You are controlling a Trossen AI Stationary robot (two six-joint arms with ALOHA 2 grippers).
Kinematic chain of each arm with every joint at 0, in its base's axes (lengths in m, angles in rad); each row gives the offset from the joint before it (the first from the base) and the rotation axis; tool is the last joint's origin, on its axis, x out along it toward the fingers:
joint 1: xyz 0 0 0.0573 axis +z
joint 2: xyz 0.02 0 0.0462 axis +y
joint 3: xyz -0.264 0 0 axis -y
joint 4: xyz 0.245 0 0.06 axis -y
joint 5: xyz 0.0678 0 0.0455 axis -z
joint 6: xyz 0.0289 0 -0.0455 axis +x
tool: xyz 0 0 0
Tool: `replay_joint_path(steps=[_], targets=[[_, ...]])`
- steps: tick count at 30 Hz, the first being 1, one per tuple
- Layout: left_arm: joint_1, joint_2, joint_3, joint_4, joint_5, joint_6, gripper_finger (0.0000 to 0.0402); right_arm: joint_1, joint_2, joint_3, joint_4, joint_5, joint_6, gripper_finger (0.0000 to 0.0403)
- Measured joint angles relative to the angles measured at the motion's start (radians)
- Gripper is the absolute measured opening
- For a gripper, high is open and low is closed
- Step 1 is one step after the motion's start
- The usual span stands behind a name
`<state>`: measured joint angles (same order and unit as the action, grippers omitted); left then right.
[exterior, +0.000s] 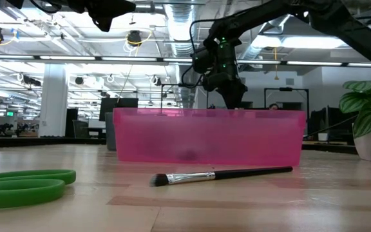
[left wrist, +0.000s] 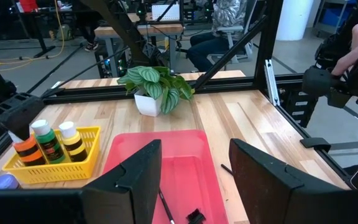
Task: Pick & Place Paint Supplies
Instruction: Put the orange paint bottle into the yellow bin, then put the violet paint bottle into the yellow bin
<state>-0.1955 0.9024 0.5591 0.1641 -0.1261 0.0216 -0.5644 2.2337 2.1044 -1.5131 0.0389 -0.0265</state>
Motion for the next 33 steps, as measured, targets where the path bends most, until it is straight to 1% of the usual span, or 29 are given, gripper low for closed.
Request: replay_joint_path(steps=[2,6,9,12,15,21,27,33], targets=[[0.0,0.0,0.0,0.0,0.0,0.0,0.0181,0.0,0.0,0.0,0.0,0.002,0.0,0.0116],[0.0,0.0,0.0,0.0,0.0,0.0,0.0181,0.001,0.0,0.0,0.0,0.01,0.0,0.0169],[0.0,0.0,0.0,0.0,0.0,0.0,0.0181,0.001,0.0,0.0,0.0,0.011,0.0,0.0191],[0.0,0.0,0.0,0.0,0.0,0.0,0.0181,0.001,0.0,0.0,0.003,0.013,0.0,0.0194],[0.0,0.0,0.0,0.0,0.0,0.0,0.0181,0.001,0.0,0.0,0.011,0.017,0.0,0.0189],[0.0,0.0,0.0,0.0,0.0,0.0,0.0181,0.001,0.0,0.0,0.035,0.063,0.0,0.018],[0.0,0.0,0.0,-0.003,0.0,0.001,0.0181,0.0,-0.004,0.002,0.04,0.067,-0.009,0.0184],[0.0,0.0,0.0,-0.009,0.0,0.003,0.0181,0.005,-0.043,0.061,0.03,0.065,-0.027,0.0192]])
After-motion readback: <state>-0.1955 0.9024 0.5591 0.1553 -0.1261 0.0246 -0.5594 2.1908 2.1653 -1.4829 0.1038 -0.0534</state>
